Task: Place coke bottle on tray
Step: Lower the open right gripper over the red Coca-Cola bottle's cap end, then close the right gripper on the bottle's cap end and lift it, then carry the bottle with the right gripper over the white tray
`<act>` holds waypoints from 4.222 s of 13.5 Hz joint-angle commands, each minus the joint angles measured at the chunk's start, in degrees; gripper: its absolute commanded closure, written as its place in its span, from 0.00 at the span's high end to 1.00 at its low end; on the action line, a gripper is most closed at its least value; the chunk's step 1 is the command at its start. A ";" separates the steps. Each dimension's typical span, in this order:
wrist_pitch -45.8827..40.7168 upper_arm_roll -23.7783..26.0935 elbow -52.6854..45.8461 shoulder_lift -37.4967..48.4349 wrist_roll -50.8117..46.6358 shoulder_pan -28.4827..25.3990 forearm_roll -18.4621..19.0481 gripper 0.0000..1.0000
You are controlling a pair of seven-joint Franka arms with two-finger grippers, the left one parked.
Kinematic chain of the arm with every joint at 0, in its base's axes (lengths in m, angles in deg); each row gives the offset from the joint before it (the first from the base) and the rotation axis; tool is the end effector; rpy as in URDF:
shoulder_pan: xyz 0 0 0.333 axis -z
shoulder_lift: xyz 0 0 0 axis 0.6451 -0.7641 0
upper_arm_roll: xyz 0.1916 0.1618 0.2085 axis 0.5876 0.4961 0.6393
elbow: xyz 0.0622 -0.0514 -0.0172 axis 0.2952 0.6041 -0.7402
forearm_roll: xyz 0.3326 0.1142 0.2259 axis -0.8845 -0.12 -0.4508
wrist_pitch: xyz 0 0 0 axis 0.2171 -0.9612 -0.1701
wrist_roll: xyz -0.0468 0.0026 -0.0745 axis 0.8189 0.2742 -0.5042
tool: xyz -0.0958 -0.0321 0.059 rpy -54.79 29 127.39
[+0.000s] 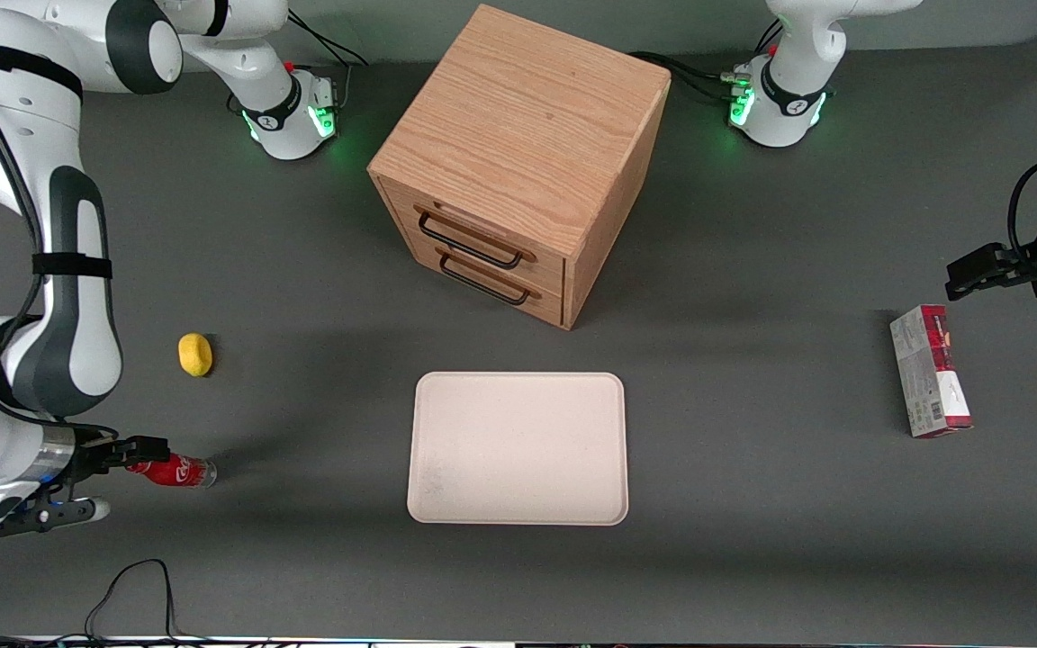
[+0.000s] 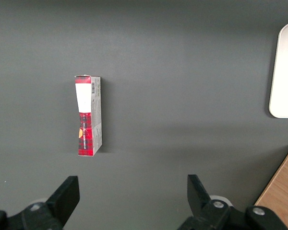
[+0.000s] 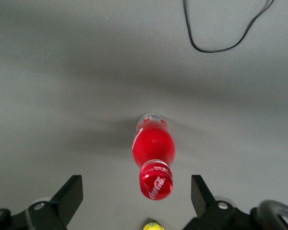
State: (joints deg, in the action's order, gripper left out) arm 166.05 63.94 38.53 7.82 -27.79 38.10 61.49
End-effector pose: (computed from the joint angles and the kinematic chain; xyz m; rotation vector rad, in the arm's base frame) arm 0.7729 -0.0673 0.3342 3.1085 0.2491 -0.0672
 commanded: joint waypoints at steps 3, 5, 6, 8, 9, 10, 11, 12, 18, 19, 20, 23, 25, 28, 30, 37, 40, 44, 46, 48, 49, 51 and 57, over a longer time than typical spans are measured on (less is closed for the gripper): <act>0.85 -0.22 0.89 -0.27 1.93 0.14 -0.21 1.00; 0.94 -0.22 1.33 -0.27 2.89 0.32 -0.12 1.00; 1.02 -0.31 1.42 -0.27 3.08 0.41 -0.12 1.00; 1.29 -0.31 1.51 -0.27 3.16 0.41 -0.12 1.00; 1.29 -0.31 1.51 -0.27 3.17 0.41 -0.12 1.00; 1.29 -0.31 1.51 -0.27 3.25 0.49 -0.12 1.00; 1.29 -0.40 1.51 -0.27 3.25 0.49 -0.12 1.00; 1.29 -0.40 1.51 -0.27 3.17 0.49 -0.12 1.00; 1.11 -0.66 1.51 -0.27 3.17 0.58 -0.21 0.00; 1.11 -0.66 1.51 -0.27 3.08 0.58 -0.21 0.00; 1.11 -0.66 1.51 -0.27 3.08 0.58 -0.21 0.00; 1.11 -0.66 1.51 -0.27 3.08 0.58 -0.21 0.00; 0.41 -0.66 1.42 0.60 2.03 0.32 -0.21 0.00; -7.90 -0.83 0.72 6.12 -0.69 -1.35 0.06 0.00; -15.37 -0.75 0.80 11.65 -1.57 -1.35 1.11 0.00; -30.34 -0.31 -0.25 24.33 -2.90 -1.70 4.44 0.00; -31.49 -0.22 -1.04 23.99 -5.26 -4.67 4.54 0.00; -31.93 -0.13 -5.86 19.17 -22.02 -15.48 4.28 0.00; -31.93 1.35 -11.38 14.43 -31.60 -19.35 3.49 0.00; -30.80 7.04 -16.75 9.94 -39.86 -19.63 3.05 0.00; -28.44 9.60 -17.99 7.92 -43.90 -19.63 3.05 0.00; -25.00 12.60 -18.44 5.45 -48.41 -19.89 3.22 0.00; -11.74 12.96 -20.46 -3.15 -53.17 -22.09 3.75 0.00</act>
State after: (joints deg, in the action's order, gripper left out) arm 151.99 76.83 22.96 9.18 -78.60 16.31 64.80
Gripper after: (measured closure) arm 0.692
